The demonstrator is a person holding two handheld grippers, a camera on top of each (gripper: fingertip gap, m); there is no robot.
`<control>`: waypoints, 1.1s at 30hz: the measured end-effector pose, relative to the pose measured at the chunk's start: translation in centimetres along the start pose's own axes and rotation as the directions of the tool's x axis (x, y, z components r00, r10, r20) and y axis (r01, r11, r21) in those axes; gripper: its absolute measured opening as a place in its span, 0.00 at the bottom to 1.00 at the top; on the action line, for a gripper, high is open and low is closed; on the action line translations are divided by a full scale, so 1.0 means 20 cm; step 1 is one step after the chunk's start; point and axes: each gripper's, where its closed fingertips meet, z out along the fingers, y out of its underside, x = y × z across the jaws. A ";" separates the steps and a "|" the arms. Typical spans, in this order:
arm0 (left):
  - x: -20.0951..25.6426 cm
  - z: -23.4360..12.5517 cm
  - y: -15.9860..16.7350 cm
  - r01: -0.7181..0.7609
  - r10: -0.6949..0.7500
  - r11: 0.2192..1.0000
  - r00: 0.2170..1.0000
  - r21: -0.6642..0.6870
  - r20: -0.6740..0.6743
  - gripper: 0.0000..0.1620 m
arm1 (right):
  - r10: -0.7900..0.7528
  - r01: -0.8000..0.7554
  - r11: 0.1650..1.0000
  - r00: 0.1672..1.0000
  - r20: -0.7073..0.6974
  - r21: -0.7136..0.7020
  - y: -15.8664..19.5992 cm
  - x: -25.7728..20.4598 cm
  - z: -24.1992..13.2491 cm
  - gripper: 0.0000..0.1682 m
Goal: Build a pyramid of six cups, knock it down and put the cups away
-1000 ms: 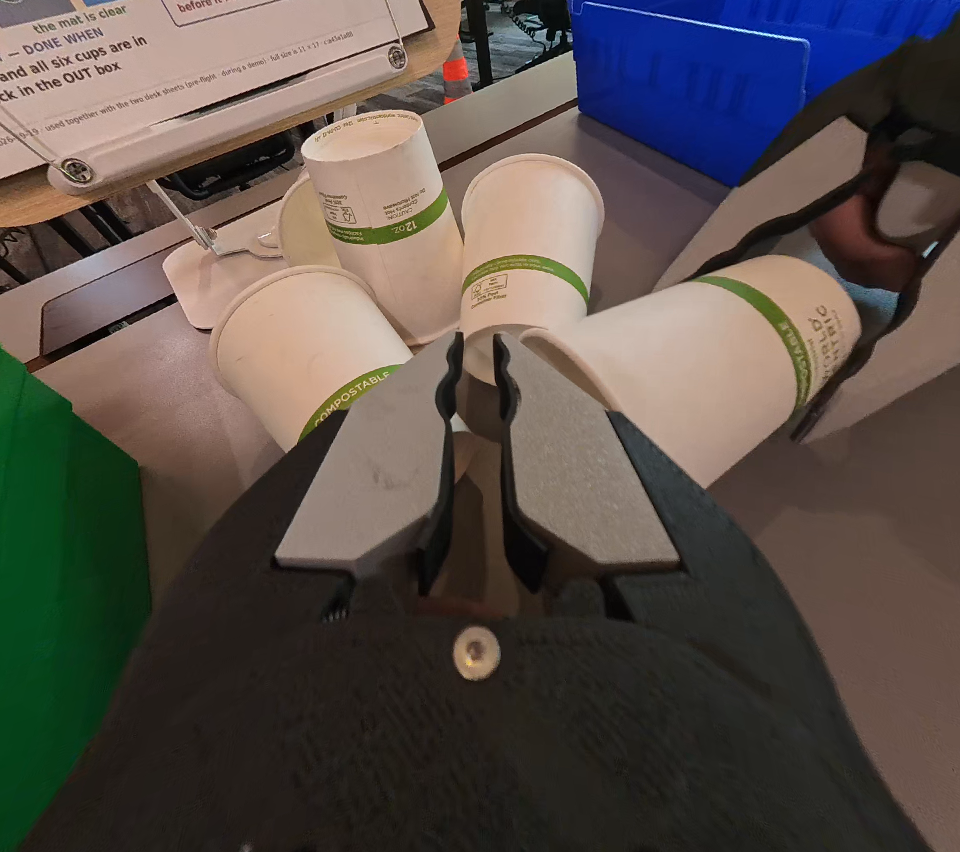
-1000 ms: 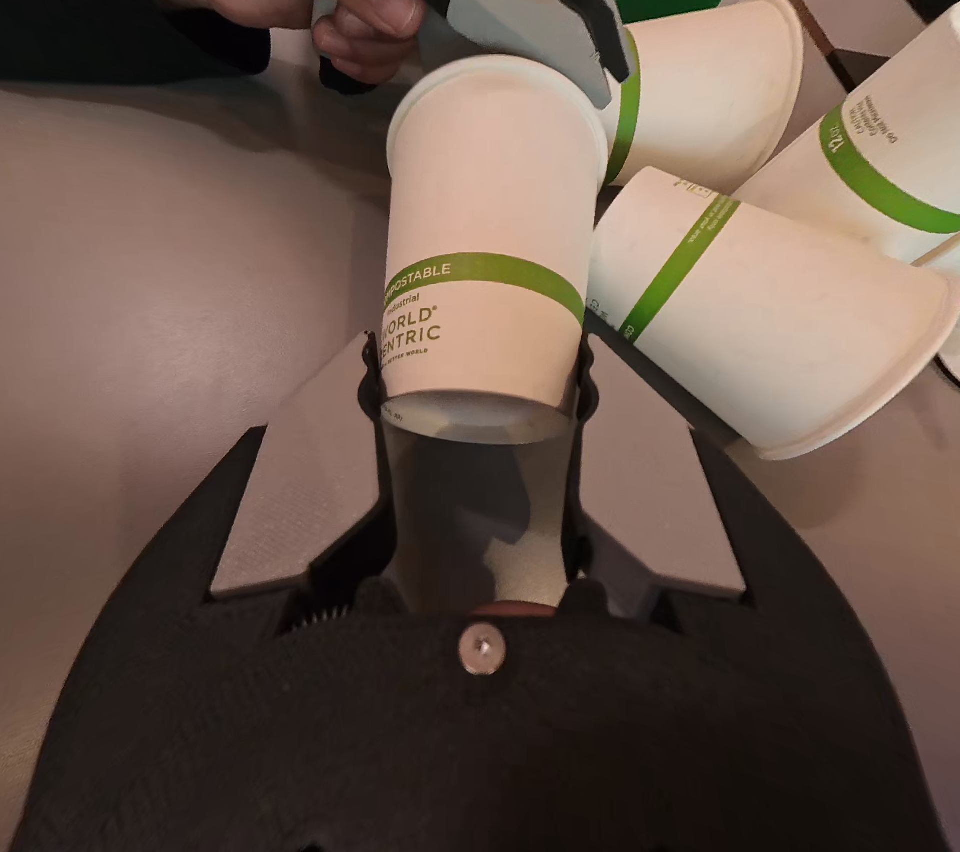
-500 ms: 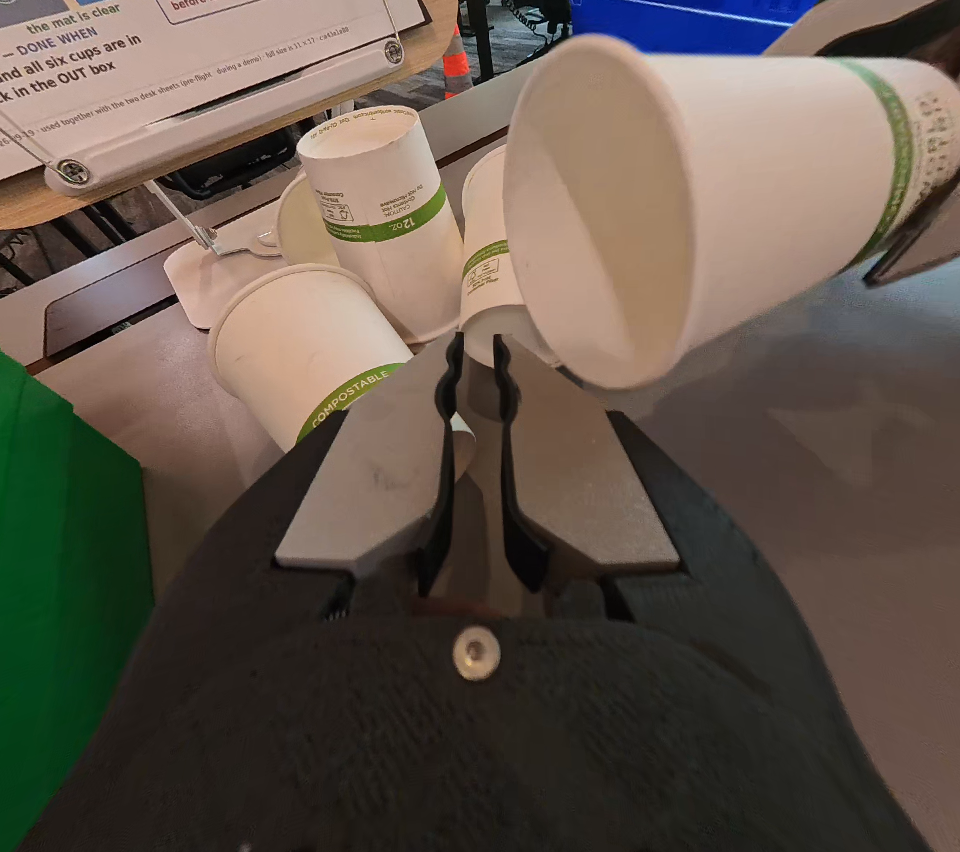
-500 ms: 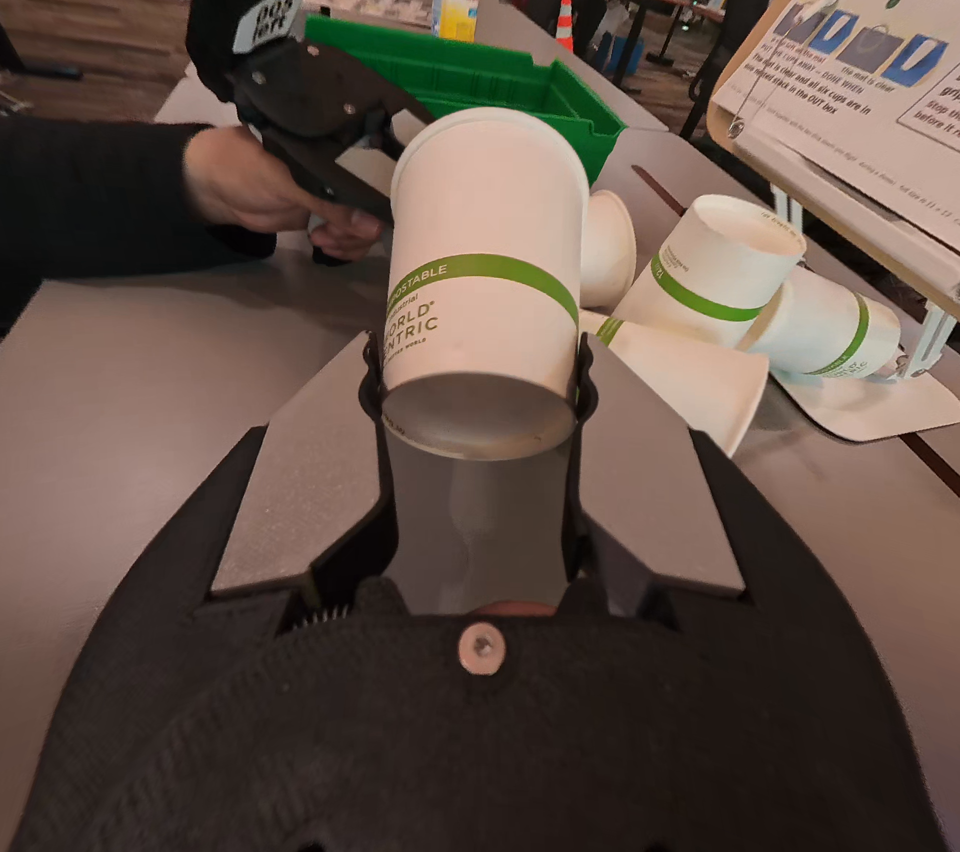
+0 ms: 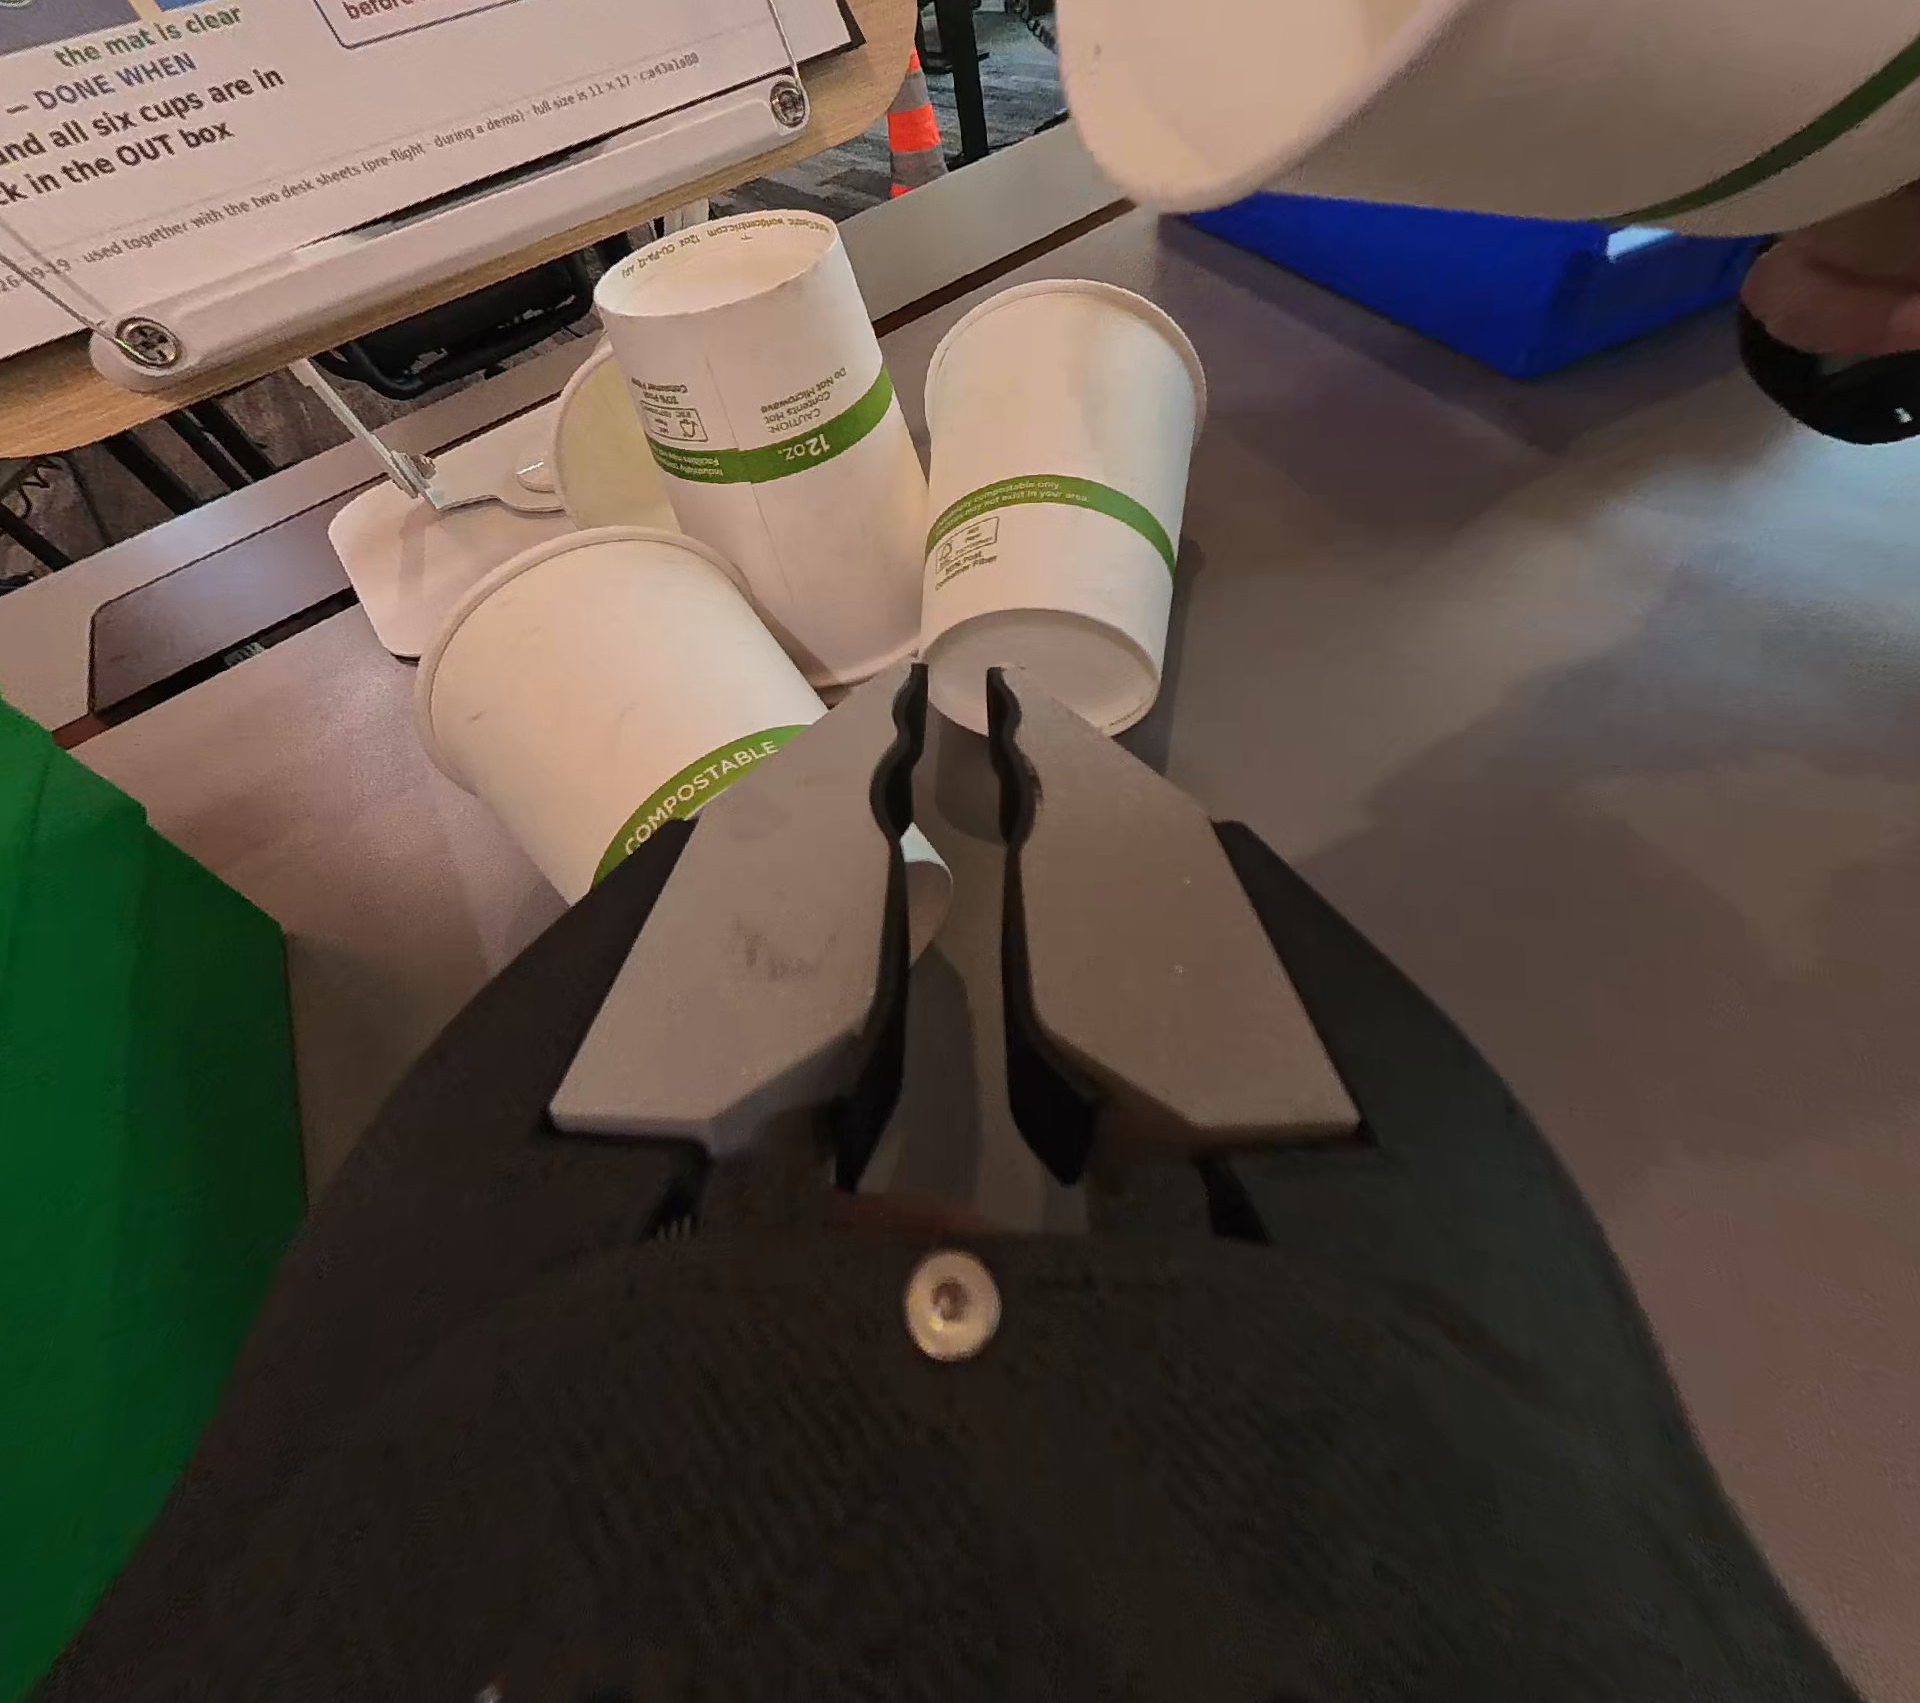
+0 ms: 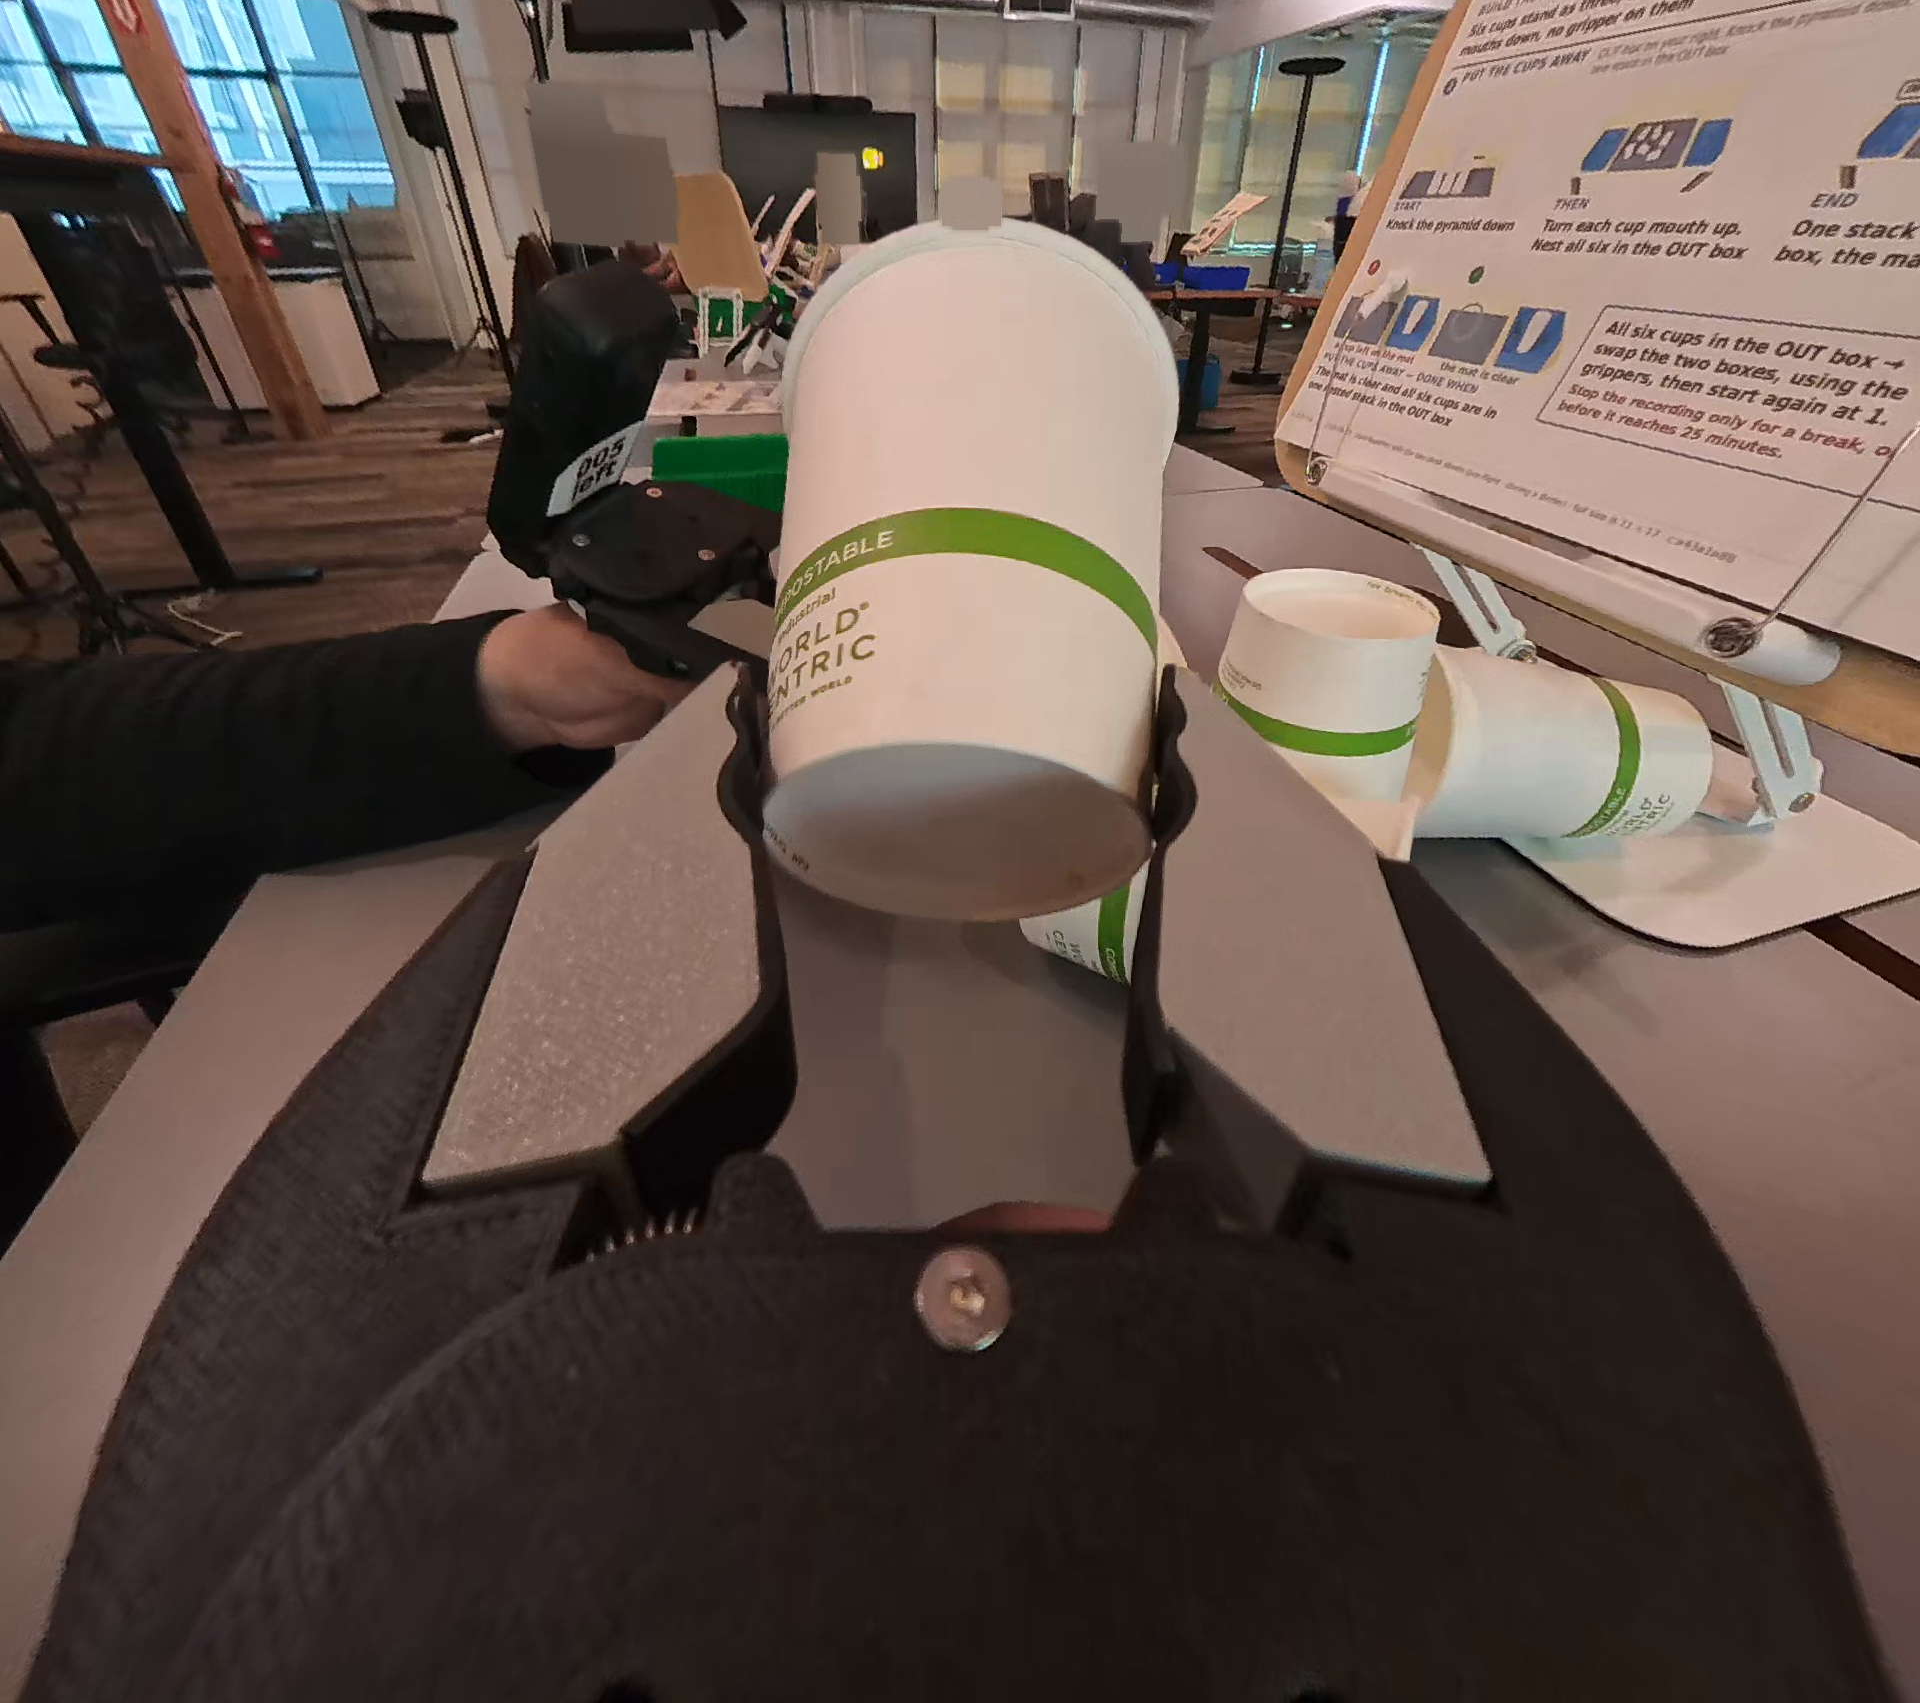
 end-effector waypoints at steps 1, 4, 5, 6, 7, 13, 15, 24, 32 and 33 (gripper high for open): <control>0.00 0.00 0.00 0.000 0.000 1.000 1.000 0.000 0.001 0.05 | 0.006 -0.006 1.000 1.000 0.001 0.008 -0.01 0.00 0.00 0.44; 0.00 0.00 0.00 -0.001 0.001 1.000 1.000 0.001 0.001 0.05 | 0.024 -0.024 0.999 1.000 0.007 0.034 -0.03 0.00 -0.01 0.44; 0.00 0.00 0.00 -0.001 0.001 1.000 1.000 0.000 0.001 0.05 | 0.027 -0.028 0.999 1.000 0.008 0.045 -0.04 0.01 -0.02 0.44; 0.00 0.00 0.00 -0.001 0.001 1.000 1.000 0.000 0.001 0.05 | 0.031 -0.032 0.998 0.999 0.013 0.056 -0.05 0.00 -0.02 0.44; 0.00 0.00 0.00 -0.002 0.002 1.000 1.000 0.000 0.001 0.05 | 0.038 -0.039 0.997 0.999 0.020 0.069 -0.06 0.00 -0.03 0.44; 0.02 -0.01 -0.03 0.013 -0.012 0.999 1.000 0.031 -0.023 0.05 | 0.067 -0.073 0.991 0.996 0.057 0.110 -0.10 -0.02 -0.05 0.44; 0.03 -0.02 -0.04 0.030 -0.028 0.998 0.999 0.049 -0.043 0.06 | 0.067 -0.074 0.991 0.996 0.061 0.114 -0.10 -0.02 -0.05 0.44; 0.12 -0.07 -0.16 0.122 -0.088 0.979 0.976 0.166 -0.198 0.07 | 0.083 -0.091 0.992 0.992 0.094 0.089 -0.08 -0.05 -0.02 0.44; 0.20 -0.17 -0.30 0.213 -0.101 0.929 0.933 0.302 -0.346 0.14 | 0.099 -0.102 0.994 0.988 0.119 0.026 -0.01 -0.08 0.03 0.44; 0.21 -0.18 -0.31 0.208 -0.087 0.925 0.931 0.319 -0.356 0.15 | 0.103 -0.106 0.994 0.987 0.123 0.015 0.00 -0.09 0.03 0.44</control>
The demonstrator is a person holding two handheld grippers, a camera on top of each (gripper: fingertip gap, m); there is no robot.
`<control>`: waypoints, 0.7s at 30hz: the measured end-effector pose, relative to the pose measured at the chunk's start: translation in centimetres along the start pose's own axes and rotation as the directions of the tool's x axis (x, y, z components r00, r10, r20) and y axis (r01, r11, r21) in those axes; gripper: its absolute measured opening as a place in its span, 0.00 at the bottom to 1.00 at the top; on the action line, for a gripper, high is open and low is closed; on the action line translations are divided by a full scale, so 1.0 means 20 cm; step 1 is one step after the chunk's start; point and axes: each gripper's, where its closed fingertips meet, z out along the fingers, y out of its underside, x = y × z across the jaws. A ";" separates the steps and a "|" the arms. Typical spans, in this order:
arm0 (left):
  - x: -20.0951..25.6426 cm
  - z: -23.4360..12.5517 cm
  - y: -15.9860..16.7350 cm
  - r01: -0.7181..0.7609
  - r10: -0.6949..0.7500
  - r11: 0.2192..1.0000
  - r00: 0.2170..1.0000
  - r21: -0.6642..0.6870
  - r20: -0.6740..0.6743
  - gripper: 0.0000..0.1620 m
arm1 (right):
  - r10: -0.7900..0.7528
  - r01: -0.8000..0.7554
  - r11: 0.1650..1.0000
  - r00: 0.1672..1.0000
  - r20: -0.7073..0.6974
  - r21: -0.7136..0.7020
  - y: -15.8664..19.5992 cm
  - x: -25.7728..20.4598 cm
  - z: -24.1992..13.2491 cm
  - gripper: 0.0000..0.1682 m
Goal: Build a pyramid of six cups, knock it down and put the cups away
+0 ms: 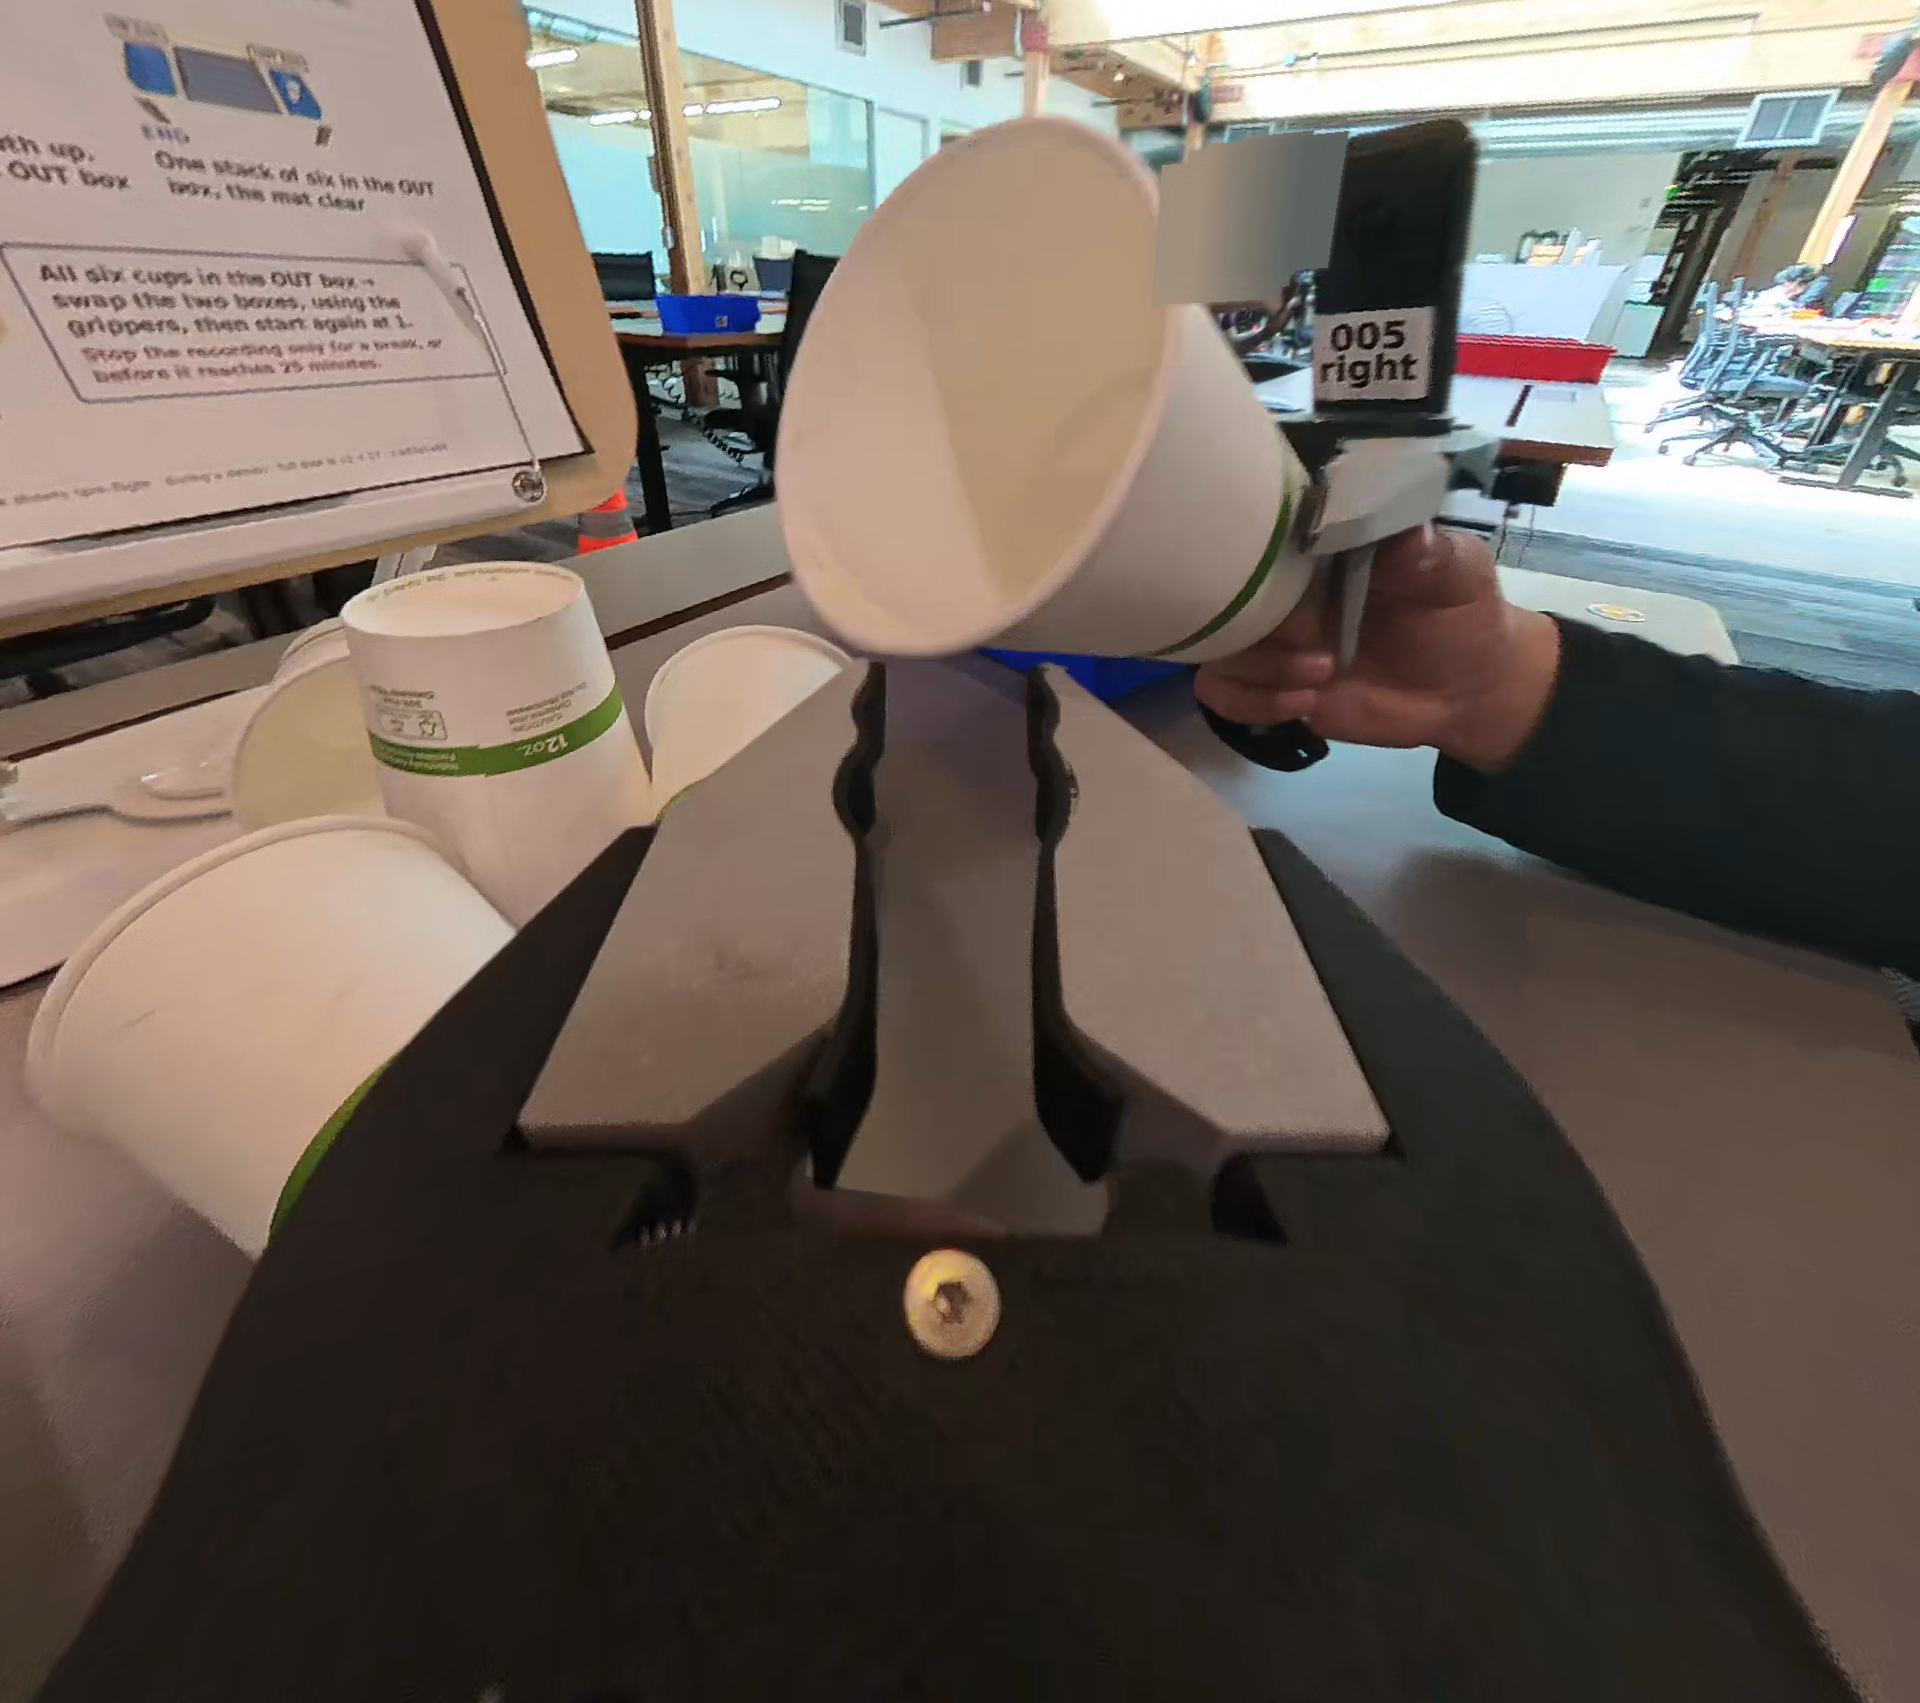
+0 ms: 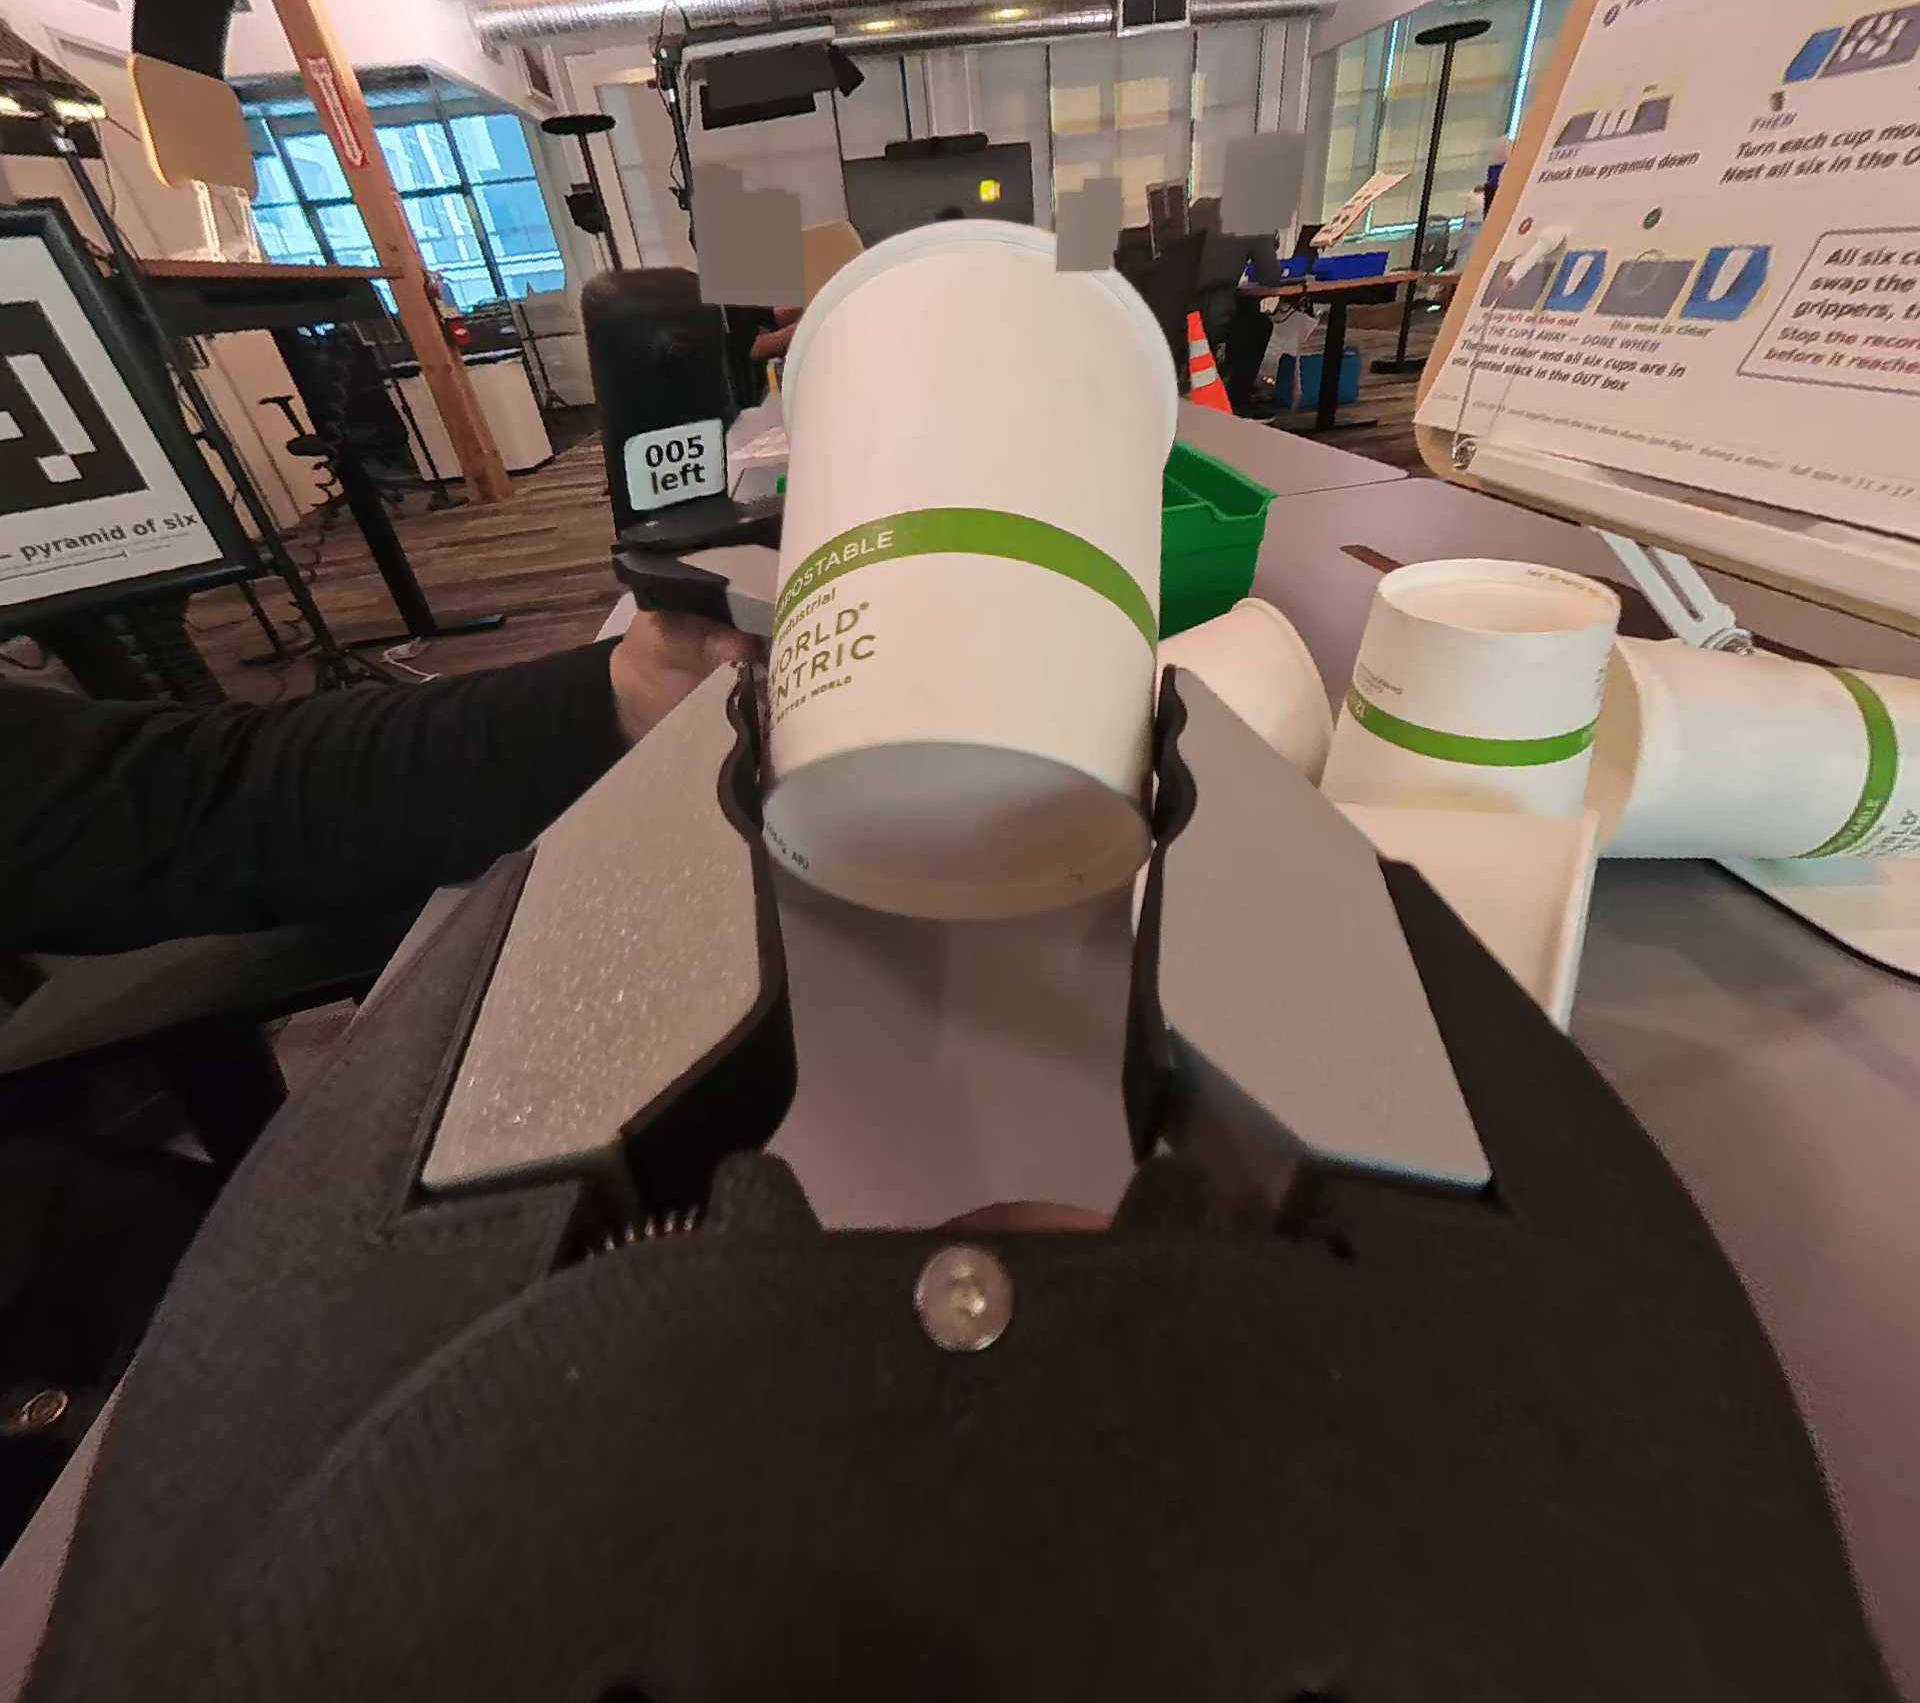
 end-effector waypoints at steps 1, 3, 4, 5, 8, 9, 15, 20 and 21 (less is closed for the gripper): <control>0.02 0.00 -0.01 -0.012 0.013 1.000 1.000 0.013 -0.016 0.17 | 0.003 -0.003 1.000 1.000 0.004 -0.012 0.01 0.00 0.01 0.44; 0.08 0.00 -0.03 -0.044 0.046 0.999 0.997 0.031 -0.057 0.20 | 0.005 -0.004 1.000 1.000 0.012 -0.027 0.03 -0.01 0.02 0.44; 0.10 0.00 -0.03 -0.064 0.066 0.997 0.995 0.037 -0.074 0.22 | 0.005 -0.005 0.999 1.000 0.016 -0.034 0.04 -0.02 0.03 0.44; 0.12 0.01 -0.03 -0.087 0.090 0.995 0.993 0.039 -0.082 0.24 | 0.005 -0.004 0.999 1.000 0.019 -0.038 0.04 -0.02 0.04 0.44; 0.14 0.02 -0.01 -0.154 0.155 0.988 0.986 0.020 -0.062 0.24 | 0.008 -0.007 0.999 0.999 0.032 -0.035 0.04 -0.04 0.04 0.44; 0.13 0.02 0.00 -0.165 0.165 0.986 0.985 0.012 -0.055 0.24 | 0.006 -0.005 0.999 0.999 0.031 -0.034 0.04 -0.04 0.04 0.44; 0.09 0.02 -0.01 -0.158 0.158 0.987 0.987 0.019 -0.013 0.23 | 0.012 -0.011 0.999 1.000 0.028 -0.031 0.04 -0.03 0.03 0.44; 0.06 0.00 -0.03 -0.161 0.161 0.986 0.987 0.038 0.017 0.23 | 0.017 -0.017 1.000 1.000 0.016 -0.022 0.03 -0.01 0.02 0.44; 0.06 0.00 -0.04 -0.170 0.169 0.985 0.985 0.039 0.024 0.23 | 0.018 -0.018 1.000 1.000 0.013 -0.020 0.03 -0.01 0.02 0.44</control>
